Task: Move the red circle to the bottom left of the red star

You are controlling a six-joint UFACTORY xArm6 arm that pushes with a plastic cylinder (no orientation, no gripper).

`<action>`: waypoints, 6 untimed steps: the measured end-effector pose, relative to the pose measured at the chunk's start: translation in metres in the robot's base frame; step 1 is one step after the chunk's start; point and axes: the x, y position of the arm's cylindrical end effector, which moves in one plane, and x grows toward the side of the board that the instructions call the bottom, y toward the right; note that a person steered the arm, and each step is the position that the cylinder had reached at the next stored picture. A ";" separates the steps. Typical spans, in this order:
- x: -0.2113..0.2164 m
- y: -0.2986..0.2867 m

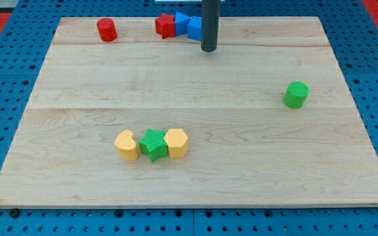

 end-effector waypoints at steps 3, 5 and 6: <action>0.007 -0.101; -0.012 -0.244; -0.041 -0.242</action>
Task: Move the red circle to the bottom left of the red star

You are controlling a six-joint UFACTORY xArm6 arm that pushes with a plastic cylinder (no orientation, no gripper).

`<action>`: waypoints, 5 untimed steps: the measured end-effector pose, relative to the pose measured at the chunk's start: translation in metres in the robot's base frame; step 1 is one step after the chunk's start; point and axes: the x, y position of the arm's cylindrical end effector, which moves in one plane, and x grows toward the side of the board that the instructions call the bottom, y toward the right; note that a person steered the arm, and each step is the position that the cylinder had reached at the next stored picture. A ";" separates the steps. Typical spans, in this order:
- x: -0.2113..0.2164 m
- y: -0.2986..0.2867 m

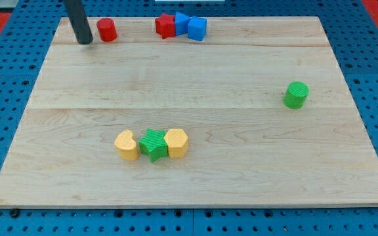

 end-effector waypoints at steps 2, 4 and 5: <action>-0.011 0.047; -0.057 0.009; -0.057 0.083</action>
